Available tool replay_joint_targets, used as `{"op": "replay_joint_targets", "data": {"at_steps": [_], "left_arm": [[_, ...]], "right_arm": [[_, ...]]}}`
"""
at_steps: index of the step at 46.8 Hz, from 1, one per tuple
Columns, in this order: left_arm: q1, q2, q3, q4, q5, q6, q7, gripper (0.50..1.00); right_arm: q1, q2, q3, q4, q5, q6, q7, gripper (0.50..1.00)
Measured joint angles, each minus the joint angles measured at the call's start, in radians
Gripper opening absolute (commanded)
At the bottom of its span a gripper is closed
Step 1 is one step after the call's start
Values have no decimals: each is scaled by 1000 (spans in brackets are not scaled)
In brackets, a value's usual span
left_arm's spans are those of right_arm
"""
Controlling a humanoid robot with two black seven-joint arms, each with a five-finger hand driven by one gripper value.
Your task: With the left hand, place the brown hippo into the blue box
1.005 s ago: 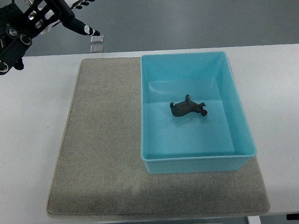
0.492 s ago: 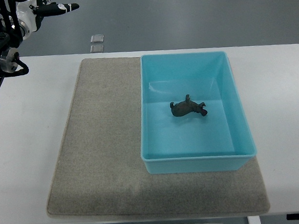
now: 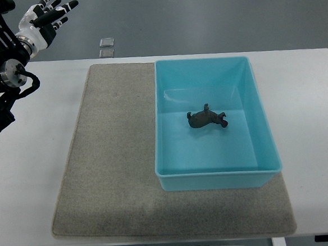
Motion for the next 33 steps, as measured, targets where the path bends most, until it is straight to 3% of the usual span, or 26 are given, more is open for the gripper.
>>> {"op": "replay_joint_targets", "data": {"at_steps": [19,33], "left_arm": [[56,-78,-27,-1,-227,-146,-31,992],[77,-100,-87,-7,-235,-159,-48,994]], "right_arm": [[0,0,0,0,0,0,0,936],[0,0,0,0,0,0,0,936]]}}
